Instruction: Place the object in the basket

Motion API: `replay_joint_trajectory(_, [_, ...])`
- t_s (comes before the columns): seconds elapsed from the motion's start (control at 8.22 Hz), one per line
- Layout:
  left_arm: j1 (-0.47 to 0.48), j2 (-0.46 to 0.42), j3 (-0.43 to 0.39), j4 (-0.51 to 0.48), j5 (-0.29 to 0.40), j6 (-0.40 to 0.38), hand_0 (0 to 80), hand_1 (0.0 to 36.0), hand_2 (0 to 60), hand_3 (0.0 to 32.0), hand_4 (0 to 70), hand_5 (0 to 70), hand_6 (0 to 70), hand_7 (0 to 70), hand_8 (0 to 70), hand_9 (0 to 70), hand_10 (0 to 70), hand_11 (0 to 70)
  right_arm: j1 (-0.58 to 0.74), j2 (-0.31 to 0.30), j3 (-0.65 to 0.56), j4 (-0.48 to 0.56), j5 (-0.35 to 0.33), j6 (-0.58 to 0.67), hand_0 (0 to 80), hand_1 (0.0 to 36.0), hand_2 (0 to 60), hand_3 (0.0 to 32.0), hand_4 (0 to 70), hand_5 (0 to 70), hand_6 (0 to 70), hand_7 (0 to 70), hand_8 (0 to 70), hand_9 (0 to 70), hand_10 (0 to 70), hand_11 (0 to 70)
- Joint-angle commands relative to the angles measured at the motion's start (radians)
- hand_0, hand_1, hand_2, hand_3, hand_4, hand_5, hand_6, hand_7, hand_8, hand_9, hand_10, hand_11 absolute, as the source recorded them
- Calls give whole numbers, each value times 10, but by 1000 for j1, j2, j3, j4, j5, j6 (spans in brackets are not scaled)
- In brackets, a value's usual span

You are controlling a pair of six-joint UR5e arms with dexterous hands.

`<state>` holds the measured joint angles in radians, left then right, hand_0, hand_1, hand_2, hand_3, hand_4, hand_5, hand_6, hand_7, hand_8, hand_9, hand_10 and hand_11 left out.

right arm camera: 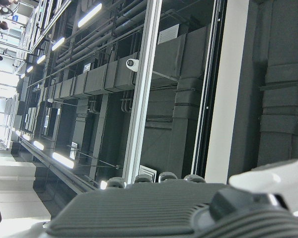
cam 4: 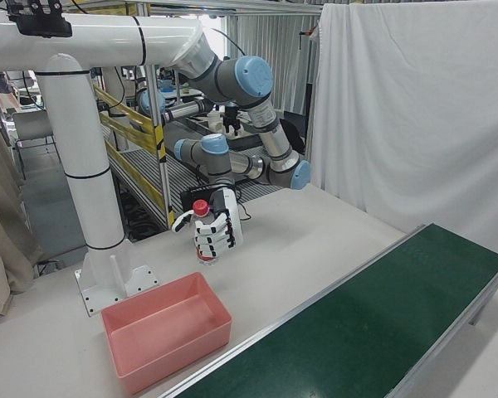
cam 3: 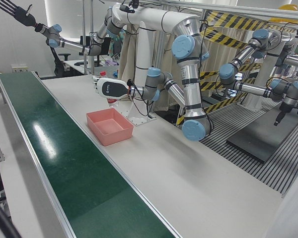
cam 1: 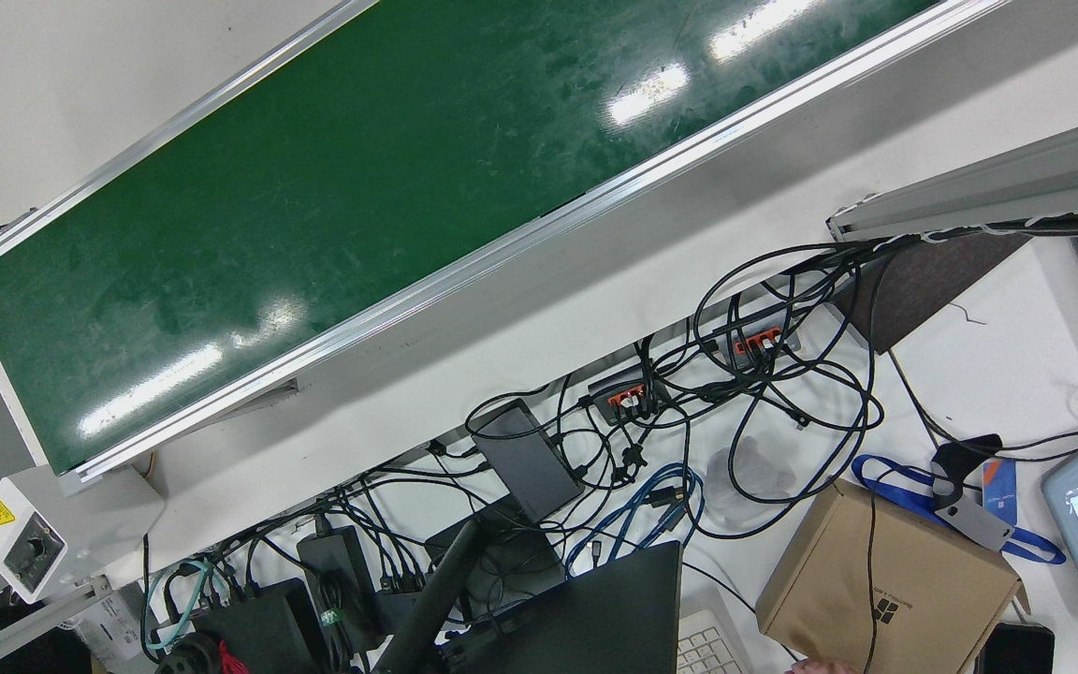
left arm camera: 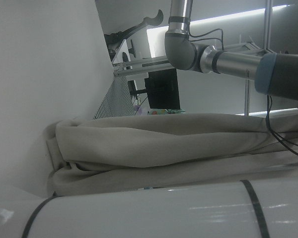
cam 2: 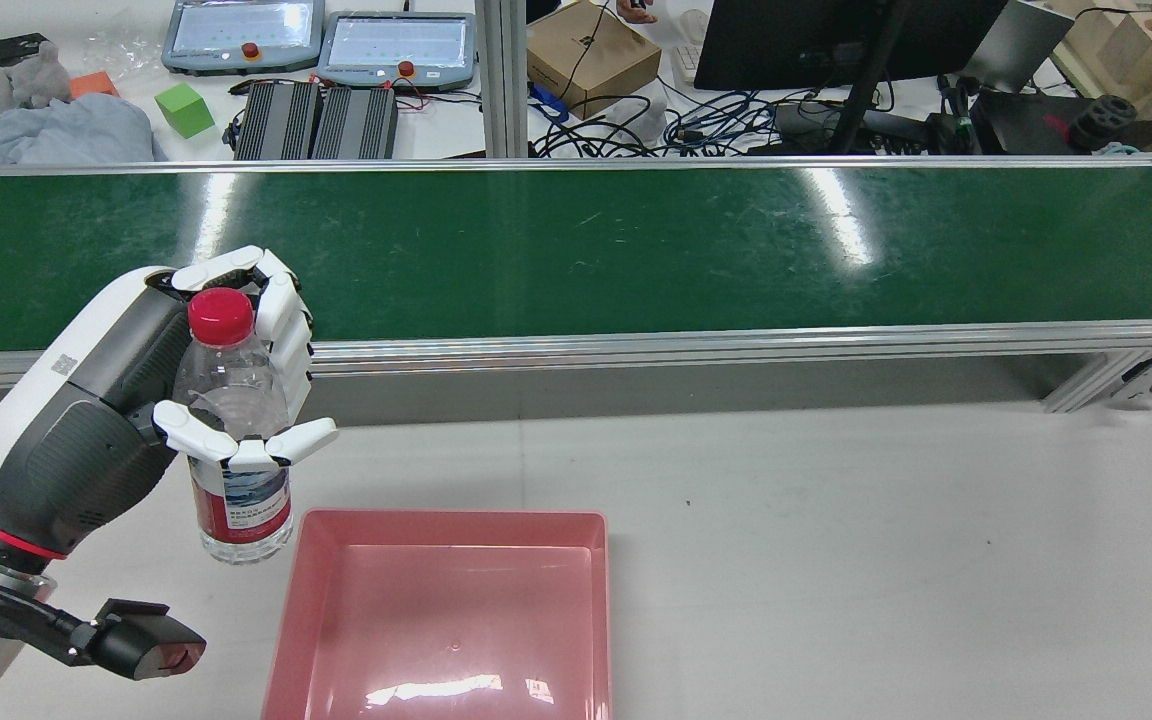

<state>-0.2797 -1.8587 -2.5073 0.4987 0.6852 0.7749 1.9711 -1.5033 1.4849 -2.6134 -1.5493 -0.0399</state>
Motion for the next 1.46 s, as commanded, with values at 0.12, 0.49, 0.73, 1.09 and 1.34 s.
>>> replay_joint_trajectory(0.12, [22, 24, 2, -14, -6, 4, 508, 0, 0, 0, 220, 443, 271, 384, 409, 525, 459, 648, 0, 0, 0, 1, 0, 0, 0, 0, 0, 0, 0, 0, 0, 0, 0, 0, 0, 0])
replay_joint_trajectory(0.49, [14, 24, 1, -29, -3, 3, 367, 0, 0, 0, 124, 400, 198, 341, 340, 455, 396, 551, 0, 0, 0, 1, 0, 0, 0, 0, 0, 0, 0, 0, 0, 0, 0, 0, 0, 0])
replay_joint_trajectory(0.73, [13, 24, -2, -29, -3, 1, 305, 0, 0, 0, 112, 413, 186, 351, 323, 446, 368, 513, 0, 0, 0, 1, 0, 0, 0, 0, 0, 0, 0, 0, 0, 0, 0, 0, 0, 0])
replay_joint_trajectory(1.09, [5, 24, -22, -25, -1, 0, 349, 0, 0, 0, 113, 409, 175, 340, 308, 428, 334, 470, 0, 0, 0, -1, 0, 0, 0, 0, 0, 0, 0, 0, 0, 0, 0, 0, 0, 0])
replay_joint_trajectory(1.34, [4, 23, -22, -25, -1, 0, 349, 0, 0, 0, 66, 378, 138, 280, 244, 354, 261, 375, -1, 0, 0, 1, 0, 0, 0, 0, 0, 0, 0, 0, 0, 0, 0, 0, 0, 0])
